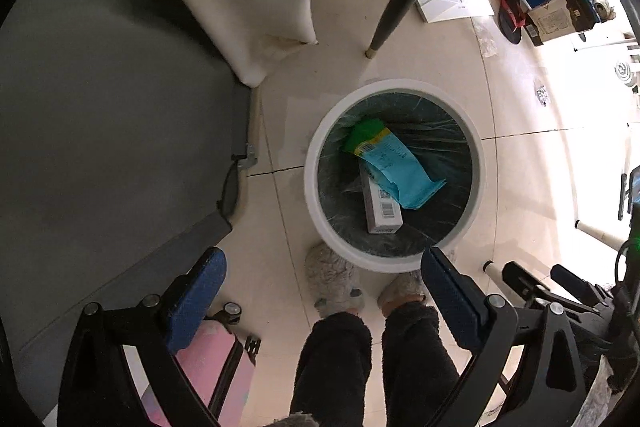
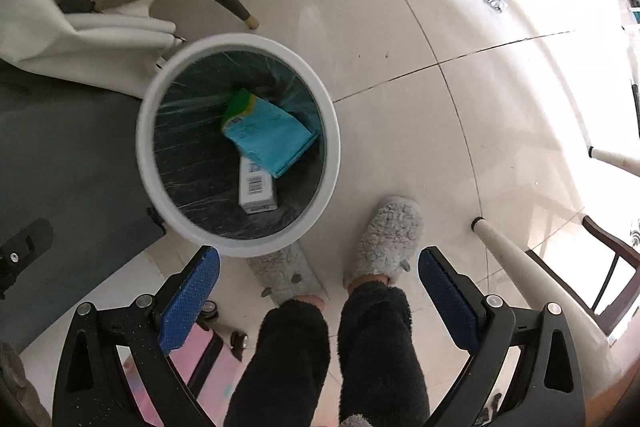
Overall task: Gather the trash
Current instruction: 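Open both tools to drop the bag and box into the bin, then move both tools back over the table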
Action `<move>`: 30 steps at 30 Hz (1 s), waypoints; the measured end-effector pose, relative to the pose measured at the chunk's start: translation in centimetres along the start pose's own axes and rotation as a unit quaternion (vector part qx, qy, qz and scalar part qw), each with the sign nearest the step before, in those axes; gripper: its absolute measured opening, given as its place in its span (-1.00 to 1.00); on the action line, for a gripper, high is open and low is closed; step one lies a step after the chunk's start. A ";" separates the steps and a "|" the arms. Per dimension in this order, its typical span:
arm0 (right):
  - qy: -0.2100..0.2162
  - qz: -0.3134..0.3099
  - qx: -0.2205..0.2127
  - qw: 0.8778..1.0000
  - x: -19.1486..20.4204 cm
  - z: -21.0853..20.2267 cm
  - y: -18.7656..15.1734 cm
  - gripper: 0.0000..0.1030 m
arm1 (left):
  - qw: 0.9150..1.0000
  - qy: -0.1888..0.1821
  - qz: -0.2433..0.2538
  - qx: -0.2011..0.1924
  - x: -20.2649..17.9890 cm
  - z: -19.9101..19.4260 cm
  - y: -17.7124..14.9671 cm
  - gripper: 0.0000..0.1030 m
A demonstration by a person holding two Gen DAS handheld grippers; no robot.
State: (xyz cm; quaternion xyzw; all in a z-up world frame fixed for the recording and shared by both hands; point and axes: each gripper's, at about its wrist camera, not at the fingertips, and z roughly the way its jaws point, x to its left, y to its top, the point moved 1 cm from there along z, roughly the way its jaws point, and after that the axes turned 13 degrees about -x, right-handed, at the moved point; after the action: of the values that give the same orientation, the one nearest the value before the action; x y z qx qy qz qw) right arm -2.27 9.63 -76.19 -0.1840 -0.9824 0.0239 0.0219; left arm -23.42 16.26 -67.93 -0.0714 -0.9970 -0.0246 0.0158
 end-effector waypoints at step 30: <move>0.064 0.295 -0.193 0.934 -22.3 -47.6 -5.5 0.96 | 0.936 -0.044 0.251 -0.242 -21.7 -42.7 1.0 1.00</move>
State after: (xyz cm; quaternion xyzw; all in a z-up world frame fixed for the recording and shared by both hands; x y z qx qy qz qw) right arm 18.99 -1.73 -29.10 -0.4671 -0.8662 -0.1730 0.0405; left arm -0.64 12.01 -26.01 -0.3225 -0.9100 -0.2576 -0.0402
